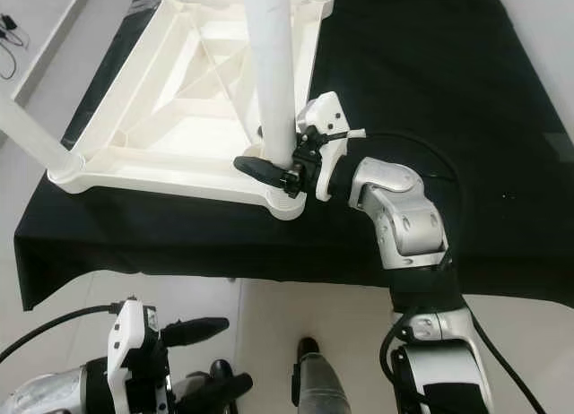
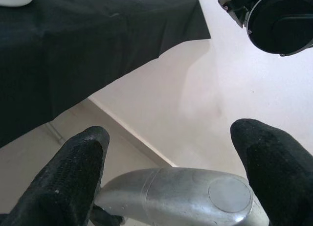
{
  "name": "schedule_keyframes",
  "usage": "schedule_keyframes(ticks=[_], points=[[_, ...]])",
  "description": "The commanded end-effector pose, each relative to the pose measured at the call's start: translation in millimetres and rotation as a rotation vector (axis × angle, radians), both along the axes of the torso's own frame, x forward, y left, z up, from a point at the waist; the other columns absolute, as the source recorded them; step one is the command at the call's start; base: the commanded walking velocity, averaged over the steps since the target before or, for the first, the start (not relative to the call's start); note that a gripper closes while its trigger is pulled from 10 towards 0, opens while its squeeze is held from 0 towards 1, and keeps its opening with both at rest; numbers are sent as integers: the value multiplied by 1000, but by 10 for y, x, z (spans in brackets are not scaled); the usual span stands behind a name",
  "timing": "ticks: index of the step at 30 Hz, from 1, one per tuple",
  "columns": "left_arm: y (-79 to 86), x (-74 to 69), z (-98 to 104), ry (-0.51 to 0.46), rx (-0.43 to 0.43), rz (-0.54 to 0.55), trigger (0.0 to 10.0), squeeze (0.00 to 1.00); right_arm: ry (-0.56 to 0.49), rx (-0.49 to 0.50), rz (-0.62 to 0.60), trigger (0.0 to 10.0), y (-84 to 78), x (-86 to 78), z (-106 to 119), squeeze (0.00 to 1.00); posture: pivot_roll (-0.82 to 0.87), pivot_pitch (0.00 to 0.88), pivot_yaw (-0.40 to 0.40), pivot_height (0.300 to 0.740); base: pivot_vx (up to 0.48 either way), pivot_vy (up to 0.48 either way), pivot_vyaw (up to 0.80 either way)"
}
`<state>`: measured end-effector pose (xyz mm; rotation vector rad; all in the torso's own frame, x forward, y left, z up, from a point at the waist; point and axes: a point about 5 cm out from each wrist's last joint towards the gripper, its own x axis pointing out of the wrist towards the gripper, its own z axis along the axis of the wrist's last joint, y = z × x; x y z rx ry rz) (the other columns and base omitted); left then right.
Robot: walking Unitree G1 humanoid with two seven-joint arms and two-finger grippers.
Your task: Building children table
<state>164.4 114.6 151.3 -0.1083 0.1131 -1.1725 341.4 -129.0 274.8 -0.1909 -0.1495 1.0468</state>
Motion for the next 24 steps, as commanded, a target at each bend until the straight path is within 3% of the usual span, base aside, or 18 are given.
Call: schedule_keyframes(ticks=[1,4,5,7,9,10,11,12,14,19,20,21,24], points=[[-11,-22,-64,24,0,8,10000,0,37,-3,-11,0,-13,49,-60,0,-47,348,44,740,0,0,0],[-9,-5,-66,13,1,27,10000,0,69,-34,-89,0,-123,71,-182,0,-51,347,42,740,0,0,0],[4,2,-69,-3,11,57,10000,0,135,-53,-245,0,-253,-8,-383,0,-56,346,38,740,0,0,0],[9,1,-71,-10,16,69,10000,0,164,-58,-299,0,-294,-55,-461,0,-55,345,37,740,0,0,0],[36,7,-74,-36,48,117,10000,0,257,-72,-576,0,-366,-225,-744,0,-50,342,30,740,0,0,0],[68,17,-76,-54,69,164,10000,0,316,-88,-737,0,-376,-390,-935,0,-52,340,34,740,0,0,0],[103,32,-79,-71,90,225,10000,0,375,-86,-808,0,-312,-606,-1095,0,-52,340,34,740,0,0,0],[103,32,-79,-71,90,225,10000,0,375,-86,-808,0,-312,-606,-1095,0,-52,340,34,740,0,0,0],[170,70,-75,-103,121,324,10000,0,423,-72,-848,0,-182,-840,-1218,0,-46,342,53,740,0,0,0],[264,123,-100,-136,160,448,10000,0,398,-58,-818,0,-52,-767,-1247,0,-40,313,70,740,0,0,0],[278,142,-114,-143,168,460,10000,0,367,-34,-803,3725,-10,-678,-1197,0,-34,297,68,740,0,0,0],[281,154,-124,-149,171,462,10000,0,348,-16,-800,10000,18,-632,-1150,0,-32,294,67,740,0,0,0],[281,154,-124,-149,171,462,10000,0,348,-16,-800,10000,18,-632,-1150,0,-32,294,67,740,0,0,0]])
